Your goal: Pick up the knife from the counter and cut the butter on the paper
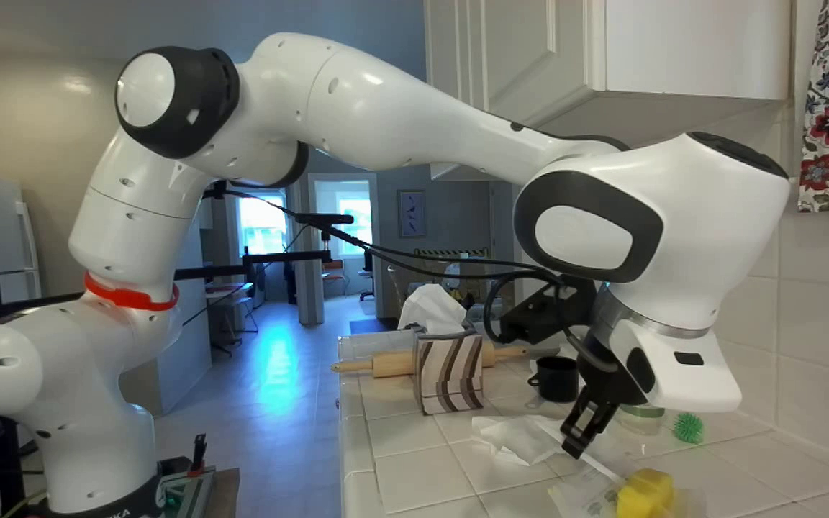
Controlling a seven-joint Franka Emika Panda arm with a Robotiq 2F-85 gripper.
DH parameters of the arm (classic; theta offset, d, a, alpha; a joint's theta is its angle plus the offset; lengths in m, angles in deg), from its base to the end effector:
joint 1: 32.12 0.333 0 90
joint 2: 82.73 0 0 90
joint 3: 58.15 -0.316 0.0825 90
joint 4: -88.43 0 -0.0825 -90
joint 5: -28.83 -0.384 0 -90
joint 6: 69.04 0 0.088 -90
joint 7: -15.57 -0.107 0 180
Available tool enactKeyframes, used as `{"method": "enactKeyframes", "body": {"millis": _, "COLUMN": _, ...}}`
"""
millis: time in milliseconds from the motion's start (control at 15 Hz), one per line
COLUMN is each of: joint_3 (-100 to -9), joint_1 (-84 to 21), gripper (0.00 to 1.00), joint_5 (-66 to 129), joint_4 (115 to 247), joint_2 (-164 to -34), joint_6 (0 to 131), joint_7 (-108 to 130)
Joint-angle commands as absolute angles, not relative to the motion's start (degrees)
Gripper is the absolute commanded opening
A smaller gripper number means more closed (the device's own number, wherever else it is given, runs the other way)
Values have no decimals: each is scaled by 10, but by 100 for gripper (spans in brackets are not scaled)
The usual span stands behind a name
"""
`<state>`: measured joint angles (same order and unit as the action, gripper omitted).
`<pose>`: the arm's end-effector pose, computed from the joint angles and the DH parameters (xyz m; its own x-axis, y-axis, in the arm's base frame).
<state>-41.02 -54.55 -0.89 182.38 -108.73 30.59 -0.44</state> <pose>0.5320 -0.3548 0.3454 0.4247 -0.8067 -0.4110 -0.9051 -0.3680 -0.2130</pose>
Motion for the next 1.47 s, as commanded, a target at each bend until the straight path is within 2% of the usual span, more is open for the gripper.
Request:
{"method": "enactKeyframes", "body": {"millis": 0, "joint_3": -414, "joint_1": -543, "gripper": 1, "joint_5": 2, "joint_4": 1844, "joint_2": -1069, "joint_6": 322, "joint_7": -18}}
{"method": "enactKeyframes", "body": {"millis": 733, "joint_3": -416, "joint_1": -538, "gripper": 1, "joint_5": 3, "joint_4": 1845, "joint_2": -1069, "joint_6": 335, "joint_7": -16}}
{"method": "enactKeyframes", "body": {"millis": 1200, "joint_3": -423, "joint_1": -554, "gripper": 1, "joint_5": -15, "joint_4": 1820, "joint_2": -1094, "joint_6": 281, "joint_7": -4}}
{"method": "enactKeyframes", "body": {"millis": 1400, "joint_3": -420, "joint_1": -547, "gripper": 1, "joint_5": -10, "joint_4": 1832, "joint_2": -1086, "joint_6": 306, "joint_7": -3}}
